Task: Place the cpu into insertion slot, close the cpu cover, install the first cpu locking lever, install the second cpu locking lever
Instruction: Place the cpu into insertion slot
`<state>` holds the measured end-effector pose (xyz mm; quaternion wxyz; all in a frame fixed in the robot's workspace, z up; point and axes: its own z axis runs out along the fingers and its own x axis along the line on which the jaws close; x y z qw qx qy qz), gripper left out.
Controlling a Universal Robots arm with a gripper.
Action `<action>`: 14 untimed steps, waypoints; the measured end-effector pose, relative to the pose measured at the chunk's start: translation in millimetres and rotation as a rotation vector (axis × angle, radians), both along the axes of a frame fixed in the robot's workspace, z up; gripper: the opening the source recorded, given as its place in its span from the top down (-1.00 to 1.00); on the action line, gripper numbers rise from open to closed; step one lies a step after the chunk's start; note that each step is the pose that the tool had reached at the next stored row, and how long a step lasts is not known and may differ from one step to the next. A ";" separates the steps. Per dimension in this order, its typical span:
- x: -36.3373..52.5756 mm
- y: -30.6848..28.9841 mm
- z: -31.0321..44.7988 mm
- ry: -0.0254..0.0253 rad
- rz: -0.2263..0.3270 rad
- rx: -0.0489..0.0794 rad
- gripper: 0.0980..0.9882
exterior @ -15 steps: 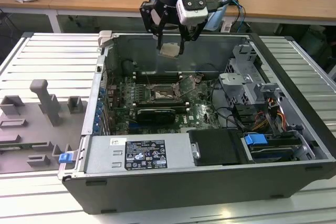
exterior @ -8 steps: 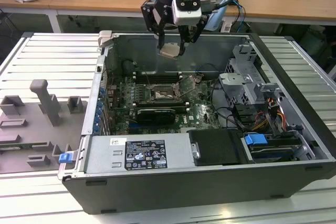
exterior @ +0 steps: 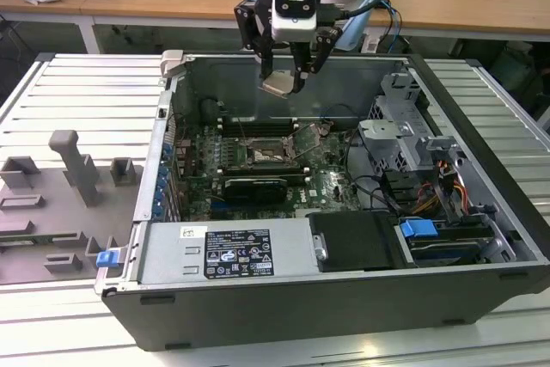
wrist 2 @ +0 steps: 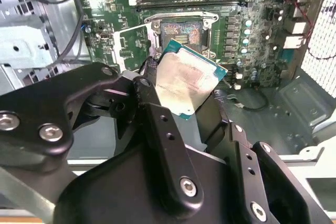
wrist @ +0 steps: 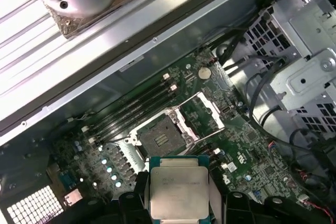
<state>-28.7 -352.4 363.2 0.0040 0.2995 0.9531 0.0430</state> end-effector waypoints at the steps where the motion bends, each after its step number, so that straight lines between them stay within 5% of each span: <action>1: 0.0 0.0 -0.1 0.0000 -0.013 0.000 0.00; 14: 0.0 0.0 -0.8 0.0000 -0.196 0.000 0.00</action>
